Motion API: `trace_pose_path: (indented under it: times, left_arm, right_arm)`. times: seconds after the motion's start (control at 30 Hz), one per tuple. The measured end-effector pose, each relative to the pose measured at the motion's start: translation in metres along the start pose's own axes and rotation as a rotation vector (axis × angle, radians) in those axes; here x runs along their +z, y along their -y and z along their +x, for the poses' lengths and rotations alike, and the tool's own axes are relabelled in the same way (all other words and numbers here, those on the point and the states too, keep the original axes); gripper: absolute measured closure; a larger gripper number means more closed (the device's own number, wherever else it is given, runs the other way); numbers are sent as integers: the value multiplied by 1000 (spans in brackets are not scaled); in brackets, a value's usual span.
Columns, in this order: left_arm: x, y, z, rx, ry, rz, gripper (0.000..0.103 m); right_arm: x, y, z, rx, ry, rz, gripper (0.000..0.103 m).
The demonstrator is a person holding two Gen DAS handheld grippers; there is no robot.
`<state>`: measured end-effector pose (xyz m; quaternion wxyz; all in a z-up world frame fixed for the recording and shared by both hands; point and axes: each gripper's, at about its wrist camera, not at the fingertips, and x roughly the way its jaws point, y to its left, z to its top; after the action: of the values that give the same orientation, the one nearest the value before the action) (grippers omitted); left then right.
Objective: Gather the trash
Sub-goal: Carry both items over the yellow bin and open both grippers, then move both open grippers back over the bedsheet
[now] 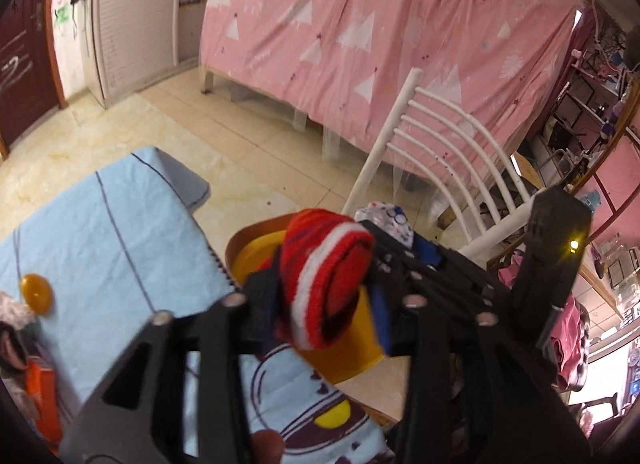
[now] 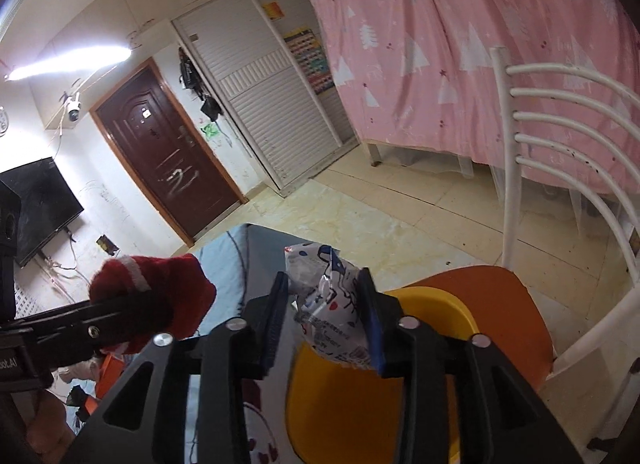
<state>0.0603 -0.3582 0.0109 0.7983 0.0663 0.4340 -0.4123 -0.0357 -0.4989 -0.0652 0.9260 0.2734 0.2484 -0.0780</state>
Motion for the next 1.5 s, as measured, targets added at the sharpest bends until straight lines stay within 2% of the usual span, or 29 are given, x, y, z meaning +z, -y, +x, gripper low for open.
trace_pose_path:
  times: [0.03,0.1,0.4,0.6,0.67,0.9,1.03,1.2,1.37,1.5]
  left_arm:
    - [1,0,4,21,-1,-10,48]
    - [2,-1,5,27,-4,-20,47]
    - [-3,-16,-9,44,15,-70,47]
    - [-14,-39,-44,136,74,-156,46]
    - [-21,-47,-62,173,99,-179,40]
    - [-42,-78,-116,288,152,-239,35]
    - [-56,-100,-146,343,185,-283,28]
    - [-91,-139,-189,435,224,-353,25]
    - [-127,-178,-215,479,217,-451,25]
    - [-150,-194,-224,479,199,-489,25]
  right_arm:
    - [0,3,1,0,1,5,49]
    - [1,6,2,-8,4,9,44]
    - [1,4,3,-3,11,-3,43]
    - [2,-11,-3,37,21,-28,43]
    - [0,-23,-6,62,23,-44,43]
    - [-12,-82,-6,160,-7,-161,39]
    - [-26,-123,-3,214,-45,-236,37]
    - [-45,-168,3,301,-107,-315,35]
    - [-66,-208,15,362,-178,-389,35]
    - [-85,-241,21,432,-247,-449,34]
